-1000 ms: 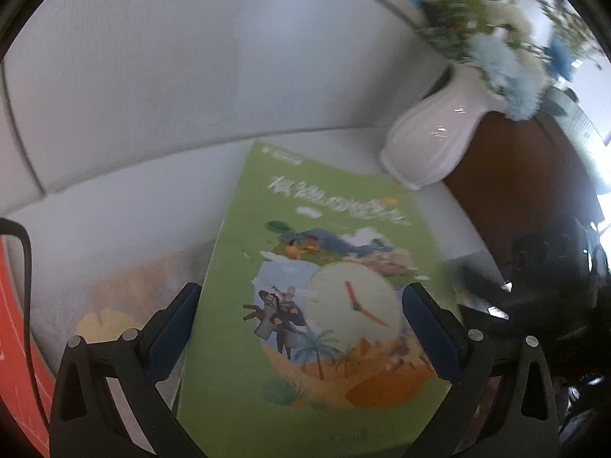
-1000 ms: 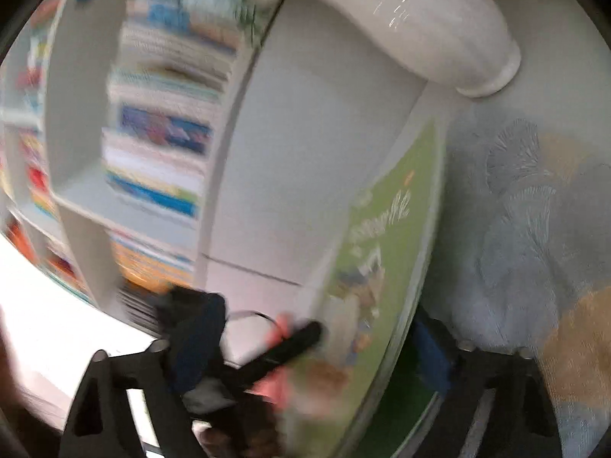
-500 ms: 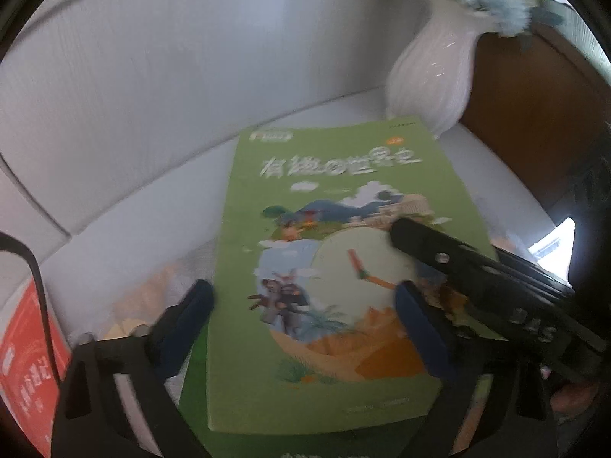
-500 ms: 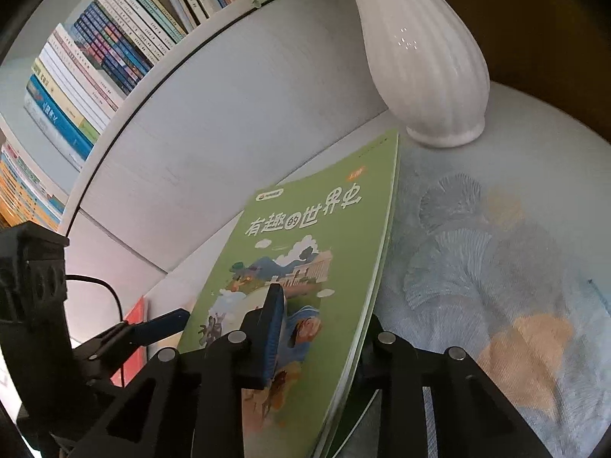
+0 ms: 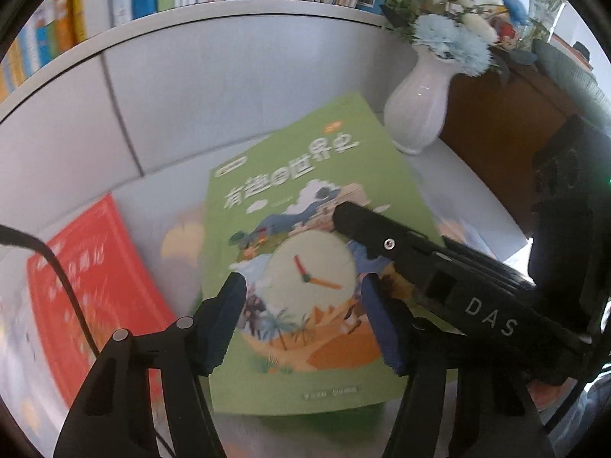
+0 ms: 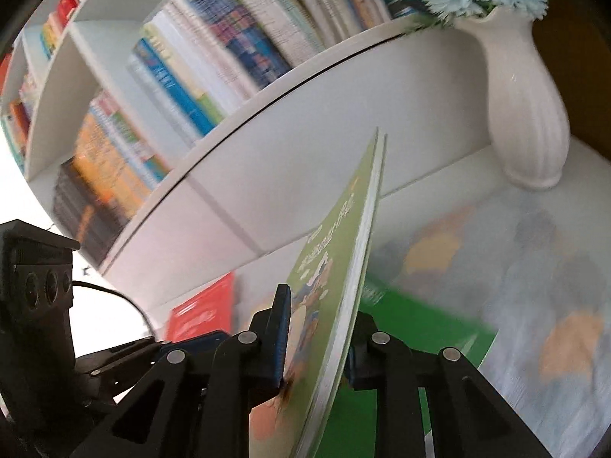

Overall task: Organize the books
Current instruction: 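Lift and carry the green book toward the stack near the cup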

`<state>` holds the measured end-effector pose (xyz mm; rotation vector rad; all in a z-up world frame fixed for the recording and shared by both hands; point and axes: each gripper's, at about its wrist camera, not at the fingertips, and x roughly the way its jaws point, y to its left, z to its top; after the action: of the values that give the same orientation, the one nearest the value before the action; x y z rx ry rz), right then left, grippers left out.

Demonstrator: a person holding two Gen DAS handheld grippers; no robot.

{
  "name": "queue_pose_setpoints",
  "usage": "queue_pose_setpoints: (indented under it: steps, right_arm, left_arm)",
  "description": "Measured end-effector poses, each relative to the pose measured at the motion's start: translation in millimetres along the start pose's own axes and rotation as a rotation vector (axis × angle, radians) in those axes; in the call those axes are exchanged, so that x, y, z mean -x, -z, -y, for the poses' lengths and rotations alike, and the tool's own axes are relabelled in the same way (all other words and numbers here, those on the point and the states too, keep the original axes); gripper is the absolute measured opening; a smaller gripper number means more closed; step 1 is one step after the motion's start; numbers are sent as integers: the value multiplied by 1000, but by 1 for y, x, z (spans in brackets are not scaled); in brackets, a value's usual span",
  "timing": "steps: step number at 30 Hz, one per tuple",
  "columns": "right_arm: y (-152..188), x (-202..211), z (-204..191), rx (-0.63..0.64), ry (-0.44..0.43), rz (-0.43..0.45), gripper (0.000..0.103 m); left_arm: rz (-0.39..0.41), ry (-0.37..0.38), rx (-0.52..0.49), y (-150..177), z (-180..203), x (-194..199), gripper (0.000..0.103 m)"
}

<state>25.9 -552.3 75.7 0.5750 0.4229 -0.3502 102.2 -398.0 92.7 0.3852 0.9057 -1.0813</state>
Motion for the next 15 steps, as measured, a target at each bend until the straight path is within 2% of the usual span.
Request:
queue_pose_setpoints:
  steps: [5, 8, 11, 15]
  right_arm:
    - [28, 25, -22, -91, -108, -123, 18]
    - [43, 39, -44, -48, -135, -195, 15]
    - [53, 59, -69, -10, -154, -228, 14]
    - [59, 87, -98, -18, -186, -226, 14]
  left_arm:
    - [-40, 4, 67, 42, 11, 35, 59]
    - [-50, -4, 98, 62, 15, 62, 59]
    - [-52, -7, 114, 69, 13, 88, 59]
    - [-16, -27, 101, 73, 16, 137, 60]
